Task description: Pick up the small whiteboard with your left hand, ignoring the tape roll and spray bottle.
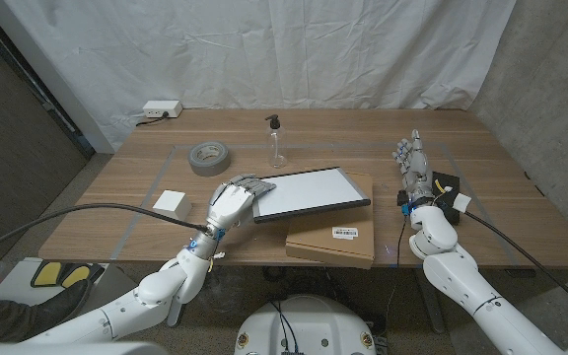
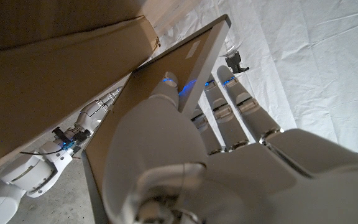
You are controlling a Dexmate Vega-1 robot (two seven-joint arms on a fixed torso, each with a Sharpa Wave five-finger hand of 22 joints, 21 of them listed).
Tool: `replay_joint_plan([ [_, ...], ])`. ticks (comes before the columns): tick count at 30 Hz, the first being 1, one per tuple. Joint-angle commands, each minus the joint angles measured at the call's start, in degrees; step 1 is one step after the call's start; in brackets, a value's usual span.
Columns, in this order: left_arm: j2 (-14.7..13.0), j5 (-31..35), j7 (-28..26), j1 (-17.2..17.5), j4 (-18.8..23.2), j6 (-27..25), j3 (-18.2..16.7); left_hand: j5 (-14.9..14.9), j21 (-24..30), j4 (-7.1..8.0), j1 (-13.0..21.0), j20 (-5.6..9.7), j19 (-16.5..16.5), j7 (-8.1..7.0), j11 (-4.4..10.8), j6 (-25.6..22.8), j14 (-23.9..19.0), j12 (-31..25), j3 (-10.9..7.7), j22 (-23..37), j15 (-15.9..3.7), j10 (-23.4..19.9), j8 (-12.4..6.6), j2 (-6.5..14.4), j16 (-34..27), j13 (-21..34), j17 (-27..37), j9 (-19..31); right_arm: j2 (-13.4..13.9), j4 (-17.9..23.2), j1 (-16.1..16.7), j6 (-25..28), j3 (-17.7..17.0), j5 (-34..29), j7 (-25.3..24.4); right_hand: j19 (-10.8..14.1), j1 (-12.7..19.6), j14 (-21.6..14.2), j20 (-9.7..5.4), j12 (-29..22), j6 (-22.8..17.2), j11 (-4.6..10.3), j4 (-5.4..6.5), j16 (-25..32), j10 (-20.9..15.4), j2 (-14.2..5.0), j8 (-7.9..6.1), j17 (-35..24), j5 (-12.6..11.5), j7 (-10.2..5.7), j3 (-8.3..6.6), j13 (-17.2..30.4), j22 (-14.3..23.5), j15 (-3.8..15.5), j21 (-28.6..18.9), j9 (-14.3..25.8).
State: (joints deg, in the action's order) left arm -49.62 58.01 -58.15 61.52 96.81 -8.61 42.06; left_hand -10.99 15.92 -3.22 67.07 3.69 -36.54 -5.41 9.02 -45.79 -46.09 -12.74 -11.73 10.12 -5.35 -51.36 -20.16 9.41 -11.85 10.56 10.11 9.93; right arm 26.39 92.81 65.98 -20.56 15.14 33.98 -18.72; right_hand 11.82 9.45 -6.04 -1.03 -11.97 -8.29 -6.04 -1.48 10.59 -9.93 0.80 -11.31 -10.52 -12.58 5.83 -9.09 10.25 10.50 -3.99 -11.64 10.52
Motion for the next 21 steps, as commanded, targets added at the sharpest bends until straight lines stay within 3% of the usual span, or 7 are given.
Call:
replay_joint_plan([
  [1, -0.25, 1.75, 0.76, 0.14, 2.33, -2.46, -0.9, 0.07, 0.41, 0.17, 0.04, 4.36, -0.73, 1.77, 0.12, -6.01, -0.81, 0.0, -0.61, 0.17, -6.79, -1.08, 0.29, 0.29, 0.11, 0.23, 0.18, 0.27, -0.23, -0.8, -0.08, -0.84, -0.11, 0.59, 0.85, 0.35, -0.23, -0.38, 0.09, -0.13, -0.39, -0.22, 0.15, 0.25, -0.39, 0.03, 0.09, -0.15, -0.04, -0.03, 0.13, 0.33, 0.15, 0.06, -0.06, 0.26],
  [21, -0.11, 2.25, 1.11, 0.82, 5.5, -5.03, -2.99, 0.08, 0.22, 0.36, 0.1, 4.61, -1.37, 1.92, 0.05, -7.24, -1.8, 0.6, -1.47, 0.15, -6.85, -2.01, 1.27, -0.03, 0.56, 0.23, 0.13, 0.29, -0.1, -1.18, -0.65, -1.08, -0.06, 0.71, 1.45, 0.4, -0.19, -0.39, 0.09, -0.1, -0.41, -0.21, 0.05, 0.23, -0.36, -0.05, 0.09, -0.14, -0.08, 0.05, 0.19, 0.33, 0.14, 0.11, -0.06, 0.26],
])
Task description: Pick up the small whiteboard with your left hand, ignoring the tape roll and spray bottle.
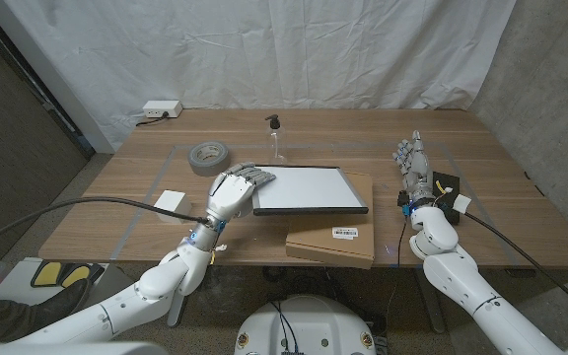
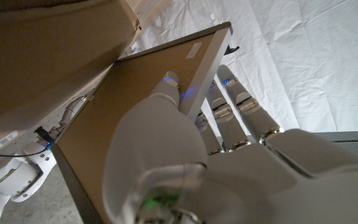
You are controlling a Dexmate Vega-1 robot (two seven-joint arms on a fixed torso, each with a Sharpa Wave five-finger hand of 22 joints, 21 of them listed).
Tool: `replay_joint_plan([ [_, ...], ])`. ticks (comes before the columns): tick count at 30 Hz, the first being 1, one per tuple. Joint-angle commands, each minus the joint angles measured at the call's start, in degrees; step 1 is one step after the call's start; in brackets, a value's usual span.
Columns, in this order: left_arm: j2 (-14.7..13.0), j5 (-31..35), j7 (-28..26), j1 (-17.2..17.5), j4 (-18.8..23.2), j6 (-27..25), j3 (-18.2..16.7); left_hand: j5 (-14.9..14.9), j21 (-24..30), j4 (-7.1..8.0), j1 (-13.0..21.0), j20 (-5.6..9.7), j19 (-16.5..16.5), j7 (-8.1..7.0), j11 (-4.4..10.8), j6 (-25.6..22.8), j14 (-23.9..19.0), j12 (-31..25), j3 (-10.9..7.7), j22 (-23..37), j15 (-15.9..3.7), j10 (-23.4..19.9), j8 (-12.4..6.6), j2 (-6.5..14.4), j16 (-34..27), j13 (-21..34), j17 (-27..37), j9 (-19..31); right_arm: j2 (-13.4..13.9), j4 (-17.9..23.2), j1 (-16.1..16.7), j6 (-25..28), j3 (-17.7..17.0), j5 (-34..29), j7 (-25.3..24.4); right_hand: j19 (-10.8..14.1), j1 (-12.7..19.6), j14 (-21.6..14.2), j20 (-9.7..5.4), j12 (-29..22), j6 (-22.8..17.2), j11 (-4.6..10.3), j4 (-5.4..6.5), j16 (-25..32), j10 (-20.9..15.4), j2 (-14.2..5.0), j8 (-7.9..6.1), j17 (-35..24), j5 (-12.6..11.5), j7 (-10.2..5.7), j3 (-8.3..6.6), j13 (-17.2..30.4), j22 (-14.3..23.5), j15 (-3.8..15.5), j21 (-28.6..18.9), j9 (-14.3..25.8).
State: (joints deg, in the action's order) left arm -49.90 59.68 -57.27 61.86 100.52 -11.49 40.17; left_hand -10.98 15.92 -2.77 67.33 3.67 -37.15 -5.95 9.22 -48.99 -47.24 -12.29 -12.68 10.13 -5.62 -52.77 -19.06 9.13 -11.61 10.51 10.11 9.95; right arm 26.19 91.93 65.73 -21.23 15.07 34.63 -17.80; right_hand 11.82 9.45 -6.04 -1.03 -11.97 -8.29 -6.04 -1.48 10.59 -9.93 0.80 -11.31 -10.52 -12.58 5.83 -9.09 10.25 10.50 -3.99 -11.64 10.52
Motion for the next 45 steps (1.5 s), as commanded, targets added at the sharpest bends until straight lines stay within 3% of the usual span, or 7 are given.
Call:
replay_joint_plan([
  [1, 0.19, 0.62, 0.27, 0.52, 1.92, -2.29, -1.19, 0.07, 0.19, -0.09, -0.15, 4.6, -0.72, 2.44, -0.16, -4.03, -0.68, 0.2, -0.54, 0.14, -6.59, -0.54, 0.22, 0.25, 0.33, 0.28, 0.13, 0.27, 0.07, -0.43, -0.42, -0.66, 0.0, 0.22, 0.88, 0.4, -0.18, -0.4, 0.09, -0.1, -0.4, -0.23, 0.05, 0.23, -0.38, -0.05, 0.09, -0.14, -0.08, 0.01, 0.2, 0.33, 0.14, 0.08, -0.06, 0.26],
  [17, 0.46, -0.37, 0.95, 0.65, 4.6, -2.19, -2.99, 0.1, -0.09, 0.06, -0.22, 4.64, -0.75, 2.37, 0.14, -4.47, -0.8, 0.63, -0.98, 0.14, -6.56, -0.59, 0.92, 0.07, 0.6, 0.3, 0.13, 0.3, 0.71, -0.45, 0.12, -0.94, -0.64, 0.8, 1.5, 0.46, -0.14, -0.4, 0.03, -0.09, -0.38, -0.17, -0.03, 0.22, -0.37, -0.12, 0.1, -0.13, -0.11, 0.04, 0.24, 0.33, 0.14, 0.12, -0.07, 0.26],
  [45, 1.73, 3.51, 2.79, 1.69, 9.53, -5.76, -4.43, 0.12, -0.7, 0.34, -0.36, 4.49, -0.8, 2.29, 0.02, -5.01, -0.43, 1.16, -1.94, 0.16, -6.56, -0.66, 2.54, -0.2, 0.95, 0.33, 0.16, 0.38, 2.86, 1.39, 1.91, -1.06, -2.59, 1.79, 2.72, 0.45, -0.1, -0.37, 0.08, -0.06, -0.38, -0.21, -0.13, 0.19, -0.34, -0.22, 0.1, -0.13, -0.13, 0.14, 0.33, 0.33, 0.14, 0.12, -0.03, 0.26],
])
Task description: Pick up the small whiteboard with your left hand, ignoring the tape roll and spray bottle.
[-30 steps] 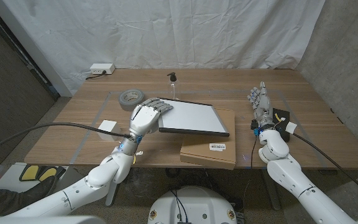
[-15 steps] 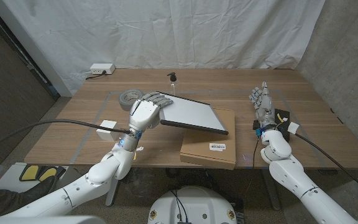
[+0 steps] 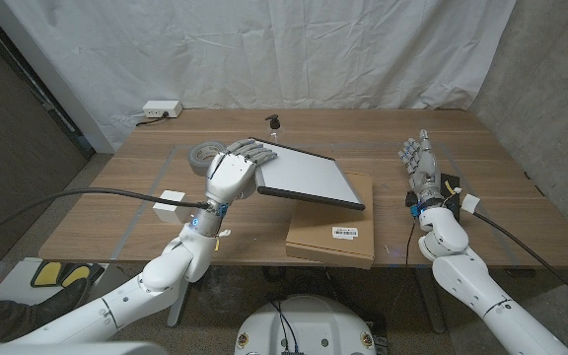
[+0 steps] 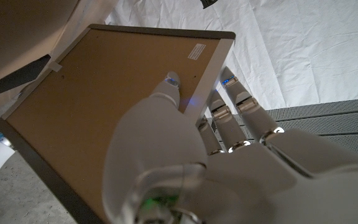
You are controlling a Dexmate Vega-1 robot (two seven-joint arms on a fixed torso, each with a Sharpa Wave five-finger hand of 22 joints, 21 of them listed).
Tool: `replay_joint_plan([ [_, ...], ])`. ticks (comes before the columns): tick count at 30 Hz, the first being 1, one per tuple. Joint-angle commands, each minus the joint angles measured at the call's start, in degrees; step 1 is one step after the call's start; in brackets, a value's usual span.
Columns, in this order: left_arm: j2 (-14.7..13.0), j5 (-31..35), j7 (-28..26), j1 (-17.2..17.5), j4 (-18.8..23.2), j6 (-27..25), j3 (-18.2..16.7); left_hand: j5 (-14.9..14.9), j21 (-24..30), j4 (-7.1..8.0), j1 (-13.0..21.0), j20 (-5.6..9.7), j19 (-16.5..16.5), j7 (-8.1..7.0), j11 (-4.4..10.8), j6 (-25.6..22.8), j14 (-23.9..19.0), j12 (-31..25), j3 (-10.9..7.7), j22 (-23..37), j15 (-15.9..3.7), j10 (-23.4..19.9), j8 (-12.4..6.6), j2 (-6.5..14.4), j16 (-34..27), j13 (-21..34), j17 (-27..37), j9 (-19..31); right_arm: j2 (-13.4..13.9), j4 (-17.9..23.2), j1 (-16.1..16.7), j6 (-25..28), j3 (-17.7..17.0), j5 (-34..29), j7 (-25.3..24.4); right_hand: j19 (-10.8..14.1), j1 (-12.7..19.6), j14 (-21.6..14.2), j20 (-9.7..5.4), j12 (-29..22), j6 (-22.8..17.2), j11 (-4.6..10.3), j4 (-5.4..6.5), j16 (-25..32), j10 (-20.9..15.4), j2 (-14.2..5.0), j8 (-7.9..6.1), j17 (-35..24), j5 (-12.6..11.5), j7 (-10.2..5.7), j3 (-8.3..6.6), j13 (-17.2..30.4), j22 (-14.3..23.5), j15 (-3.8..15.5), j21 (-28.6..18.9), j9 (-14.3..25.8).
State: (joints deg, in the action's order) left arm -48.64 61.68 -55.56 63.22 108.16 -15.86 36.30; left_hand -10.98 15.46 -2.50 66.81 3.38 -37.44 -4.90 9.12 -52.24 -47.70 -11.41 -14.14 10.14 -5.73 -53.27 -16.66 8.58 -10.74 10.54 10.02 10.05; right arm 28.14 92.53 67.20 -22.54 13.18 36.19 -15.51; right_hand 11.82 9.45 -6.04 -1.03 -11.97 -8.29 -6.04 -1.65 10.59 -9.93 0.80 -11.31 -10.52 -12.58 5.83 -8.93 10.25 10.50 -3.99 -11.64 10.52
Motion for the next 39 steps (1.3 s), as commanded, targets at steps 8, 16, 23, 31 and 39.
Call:
replay_joint_plan([
  [8, -0.1, 2.25, 1.64, 0.64, 3.89, -1.57, -1.44, 0.14, -0.29, 0.16, 0.09, 4.97, -0.79, 1.14, 0.15, -1.95, -0.25, 0.2, -0.71, 0.16, -6.41, -0.61, 0.49, 0.29, 0.0, 0.31, 0.25, 0.31, 1.08, 0.92, 0.3, 0.08, -0.77, 0.36, 1.06, 0.46, -0.07, -0.36, 0.07, -0.06, -0.47, -0.2, 0.0, 0.19, -0.35, -0.25, 0.07, -0.13, -0.14, 0.06, 0.19, 0.33, 0.14, 0.09, -0.03, 0.26],
  [16, -0.36, 2.41, 2.28, 0.9, 5.54, -1.6, -2.73, 0.17, -0.42, 0.22, 0.01, 5.15, -0.9, 1.11, 0.22, -2.28, -0.45, 0.29, -0.93, 0.16, -6.48, -0.63, 0.81, 0.17, 0.0, 0.32, 0.24, 0.33, 1.36, 1.37, 0.43, 0.45, -0.84, -0.01, 0.75, 0.45, -0.06, -0.36, 0.04, -0.06, -0.42, -0.2, -0.04, 0.19, -0.36, -0.28, 0.09, -0.13, -0.14, 0.13, 0.22, 0.33, 0.14, 0.05, -0.02, 0.26],
  [23, -0.48, 3.66, 4.1, 0.53, 7.04, -1.75, -3.23, 0.19, -0.55, 0.28, -0.06, 5.18, -0.89, 1.07, 0.29, -2.42, -0.41, 0.34, -1.08, 0.16, -6.49, -0.69, 1.07, 0.08, 0.06, 0.32, 0.24, 0.35, 1.41, 1.21, 0.45, 0.37, -0.91, 0.17, 1.08, 0.41, -0.04, -0.35, 0.06, -0.06, -0.43, -0.28, -0.08, 0.18, -0.38, -0.32, 0.09, -0.13, -0.14, 0.15, 0.25, 0.33, 0.14, 0.03, 0.0, 0.26],
  [31, -0.32, 4.38, 5.87, 0.5, 8.84, -2.28, -4.27, 0.21, -0.7, 0.36, -0.16, 5.17, -0.9, 1.08, 0.23, -2.55, -0.4, 0.39, -1.29, 0.17, -6.47, -0.71, 1.41, 0.02, 0.08, 0.32, 0.25, 0.37, 1.55, 0.63, 0.39, 0.12, -1.21, 0.85, 1.9, 0.38, -0.03, -0.35, 0.08, -0.07, -0.44, -0.26, -0.1, 0.18, -0.41, -0.36, 0.09, -0.13, -0.14, 0.11, 0.28, 0.33, 0.14, 0.04, 0.01, 0.26],
  [39, 0.11, 4.41, 6.74, 0.49, 10.2, -2.39, -5.39, 0.23, -0.87, 0.41, -0.23, 5.26, -0.83, 0.99, 0.24, -2.6, -0.41, 0.51, -1.49, 0.18, -6.51, -0.54, 1.73, -0.03, 0.11, 0.32, 0.25, 0.38, 1.85, 0.99, 0.47, 0.16, -1.43, 0.81, 1.96, 0.39, -0.04, -0.35, 0.08, -0.07, -0.44, -0.24, -0.14, 0.18, -0.43, -0.4, 0.09, -0.13, -0.14, 0.12, 0.32, 0.33, 0.14, 0.08, 0.01, 0.26],
])
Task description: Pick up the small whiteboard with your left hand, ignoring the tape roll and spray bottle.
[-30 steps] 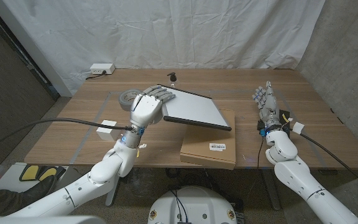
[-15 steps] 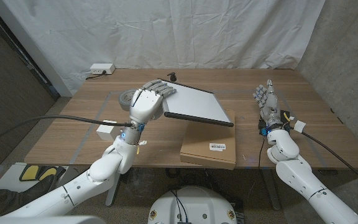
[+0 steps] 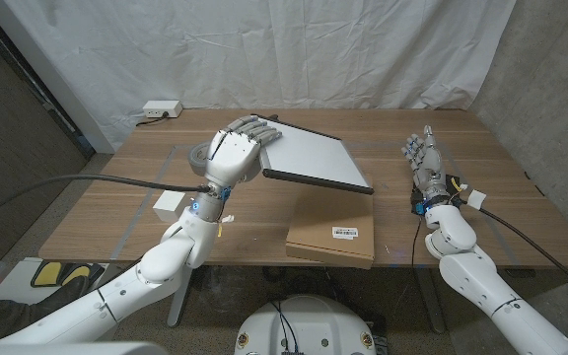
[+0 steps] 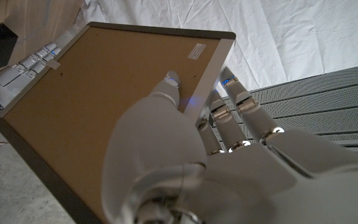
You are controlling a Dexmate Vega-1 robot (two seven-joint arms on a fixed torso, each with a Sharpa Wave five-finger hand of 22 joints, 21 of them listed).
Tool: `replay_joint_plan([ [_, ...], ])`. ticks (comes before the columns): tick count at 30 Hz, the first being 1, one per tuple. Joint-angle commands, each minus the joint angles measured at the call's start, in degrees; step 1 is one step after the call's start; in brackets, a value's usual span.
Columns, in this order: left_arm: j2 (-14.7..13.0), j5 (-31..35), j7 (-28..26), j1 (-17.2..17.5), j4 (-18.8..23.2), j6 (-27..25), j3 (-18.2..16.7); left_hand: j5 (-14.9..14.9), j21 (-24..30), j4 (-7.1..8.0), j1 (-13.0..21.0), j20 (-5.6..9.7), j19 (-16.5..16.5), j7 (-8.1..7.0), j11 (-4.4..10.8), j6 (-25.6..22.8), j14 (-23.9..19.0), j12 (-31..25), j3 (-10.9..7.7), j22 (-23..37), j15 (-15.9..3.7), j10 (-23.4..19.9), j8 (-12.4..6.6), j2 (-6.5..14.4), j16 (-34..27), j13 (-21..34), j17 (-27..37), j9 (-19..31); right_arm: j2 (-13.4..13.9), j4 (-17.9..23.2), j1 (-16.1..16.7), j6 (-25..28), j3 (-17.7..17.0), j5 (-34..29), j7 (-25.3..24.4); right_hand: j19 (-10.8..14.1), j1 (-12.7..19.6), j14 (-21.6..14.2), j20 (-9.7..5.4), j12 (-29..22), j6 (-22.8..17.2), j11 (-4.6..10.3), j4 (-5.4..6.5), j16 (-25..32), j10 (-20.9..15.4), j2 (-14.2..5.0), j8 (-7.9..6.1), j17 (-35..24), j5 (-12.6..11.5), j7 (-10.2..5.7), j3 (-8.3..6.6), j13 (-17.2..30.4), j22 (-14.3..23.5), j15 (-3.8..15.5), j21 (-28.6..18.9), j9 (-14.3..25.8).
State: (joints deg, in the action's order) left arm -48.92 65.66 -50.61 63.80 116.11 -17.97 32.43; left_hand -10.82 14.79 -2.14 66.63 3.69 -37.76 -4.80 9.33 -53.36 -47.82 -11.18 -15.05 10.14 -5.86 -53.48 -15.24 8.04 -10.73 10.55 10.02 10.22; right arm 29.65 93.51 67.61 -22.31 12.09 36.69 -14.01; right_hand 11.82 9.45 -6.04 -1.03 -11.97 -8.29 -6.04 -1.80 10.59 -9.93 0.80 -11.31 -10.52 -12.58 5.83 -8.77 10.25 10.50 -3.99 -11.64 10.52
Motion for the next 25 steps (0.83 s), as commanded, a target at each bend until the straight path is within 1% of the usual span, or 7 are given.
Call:
replay_joint_plan([
  [1, 0.29, 0.4, 2.16, -0.17, 2.73, -0.22, -1.78, 0.08, -0.23, 0.07, -0.07, 4.92, -0.51, 0.72, 0.02, -1.43, -0.28, 0.27, -0.62, 0.18, -6.38, -0.34, 0.4, 0.5, 0.11, 0.31, 0.25, 0.22, 0.39, 0.15, 0.12, -0.01, -0.35, 0.23, 0.34, 0.39, -0.03, -0.36, 0.06, -0.06, -0.42, -0.27, 0.01, 0.18, -0.41, -0.4, 0.1, -0.13, -0.14, 0.07, 0.17, 0.33, 0.14, 0.02, 0.01, 0.26],
  [11, 0.54, 0.71, 2.96, -0.26, 4.71, 0.23, -3.25, 0.09, -0.43, 0.12, -0.14, 4.8, -0.38, 0.89, 0.15, -1.54, -0.16, 0.34, -0.85, 0.19, -6.37, -0.2, 0.75, 0.42, 0.16, 0.31, 0.26, 0.24, 0.47, 0.39, 0.52, 0.01, -0.52, 0.53, 0.49, 0.39, -0.03, -0.35, 0.04, -0.04, -0.51, -0.27, -0.02, 0.18, -0.38, -0.47, 0.06, -0.13, -0.13, 0.14, 0.21, 0.33, 0.14, 0.05, 0.01, 0.26],
  [18, 0.72, 0.52, 4.77, -0.17, 6.1, 0.39, -4.25, 0.1, -0.57, 0.13, -0.16, 4.94, -0.38, 0.85, 0.41, -1.58, -0.16, 0.34, -1.08, 0.19, -6.4, -0.19, 1.03, 0.4, 0.14, 0.32, 0.27, 0.26, 0.55, 0.66, 0.84, -0.04, -0.47, 0.6, 0.7, 0.42, -0.04, -0.32, 0.03, -0.05, -0.49, -0.17, -0.03, 0.17, -0.41, -0.5, 0.08, -0.13, -0.13, 0.09, 0.24, 0.33, 0.14, 0.03, 0.0, 0.26],
  [25, 1.17, 0.93, 5.4, 0.05, 6.54, 0.68, -4.49, 0.11, -0.71, 0.17, -0.21, 4.97, -0.37, 0.85, 0.09, -1.63, -0.1, 0.36, -1.29, 0.18, -6.38, -0.1, 1.3, 0.35, 0.16, 0.33, 0.27, 0.29, 0.79, 0.77, 0.87, 0.47, -0.46, 0.5, 0.53, 0.41, -0.04, -0.38, 0.05, -0.04, -0.51, -0.2, -0.05, 0.19, -0.38, -0.52, 0.07, -0.14, -0.13, 0.08, 0.26, 0.33, 0.14, 0.07, 0.01, 0.26],
])
